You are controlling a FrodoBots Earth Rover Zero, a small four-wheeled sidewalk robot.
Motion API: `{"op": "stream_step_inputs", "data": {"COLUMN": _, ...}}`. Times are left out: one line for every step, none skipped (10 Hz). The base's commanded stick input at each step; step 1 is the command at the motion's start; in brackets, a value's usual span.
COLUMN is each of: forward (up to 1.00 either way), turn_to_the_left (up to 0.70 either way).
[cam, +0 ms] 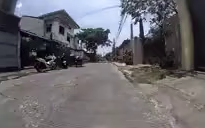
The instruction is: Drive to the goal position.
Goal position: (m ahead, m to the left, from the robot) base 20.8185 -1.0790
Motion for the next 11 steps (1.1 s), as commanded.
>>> {"op": "stream_step_inputs", "data": {"forward": 1.0, "turn_to_the_left": 0.0}}
{"op": "stream_step_inputs", "data": {"forward": 1.0, "turn_to_the_left": 0.0}}
{"op": "stream_step_inputs", "data": {"forward": 1.0, "turn_to_the_left": 0.0}}
{"op": "stream_step_inputs", "data": {"forward": 1.0, "turn_to_the_left": 0.0}}
{"op": "stream_step_inputs", "data": {"forward": 1.0, "turn_to_the_left": 0.0}}
{"op": "stream_step_inputs", "data": {"forward": 1.0, "turn_to_the_left": 0.0}}
{"op": "stream_step_inputs", "data": {"forward": 1.0, "turn_to_the_left": 0.0}}
{"op": "stream_step_inputs", "data": {"forward": 1.0, "turn_to_the_left": 0.0}}
{"op": "stream_step_inputs", "data": {"forward": 1.0, "turn_to_the_left": -0.05}}
{"op": "stream_step_inputs", "data": {"forward": 1.0, "turn_to_the_left": -0.4}}
{"op": "stream_step_inputs", "data": {"forward": 1.0, "turn_to_the_left": -0.4}}
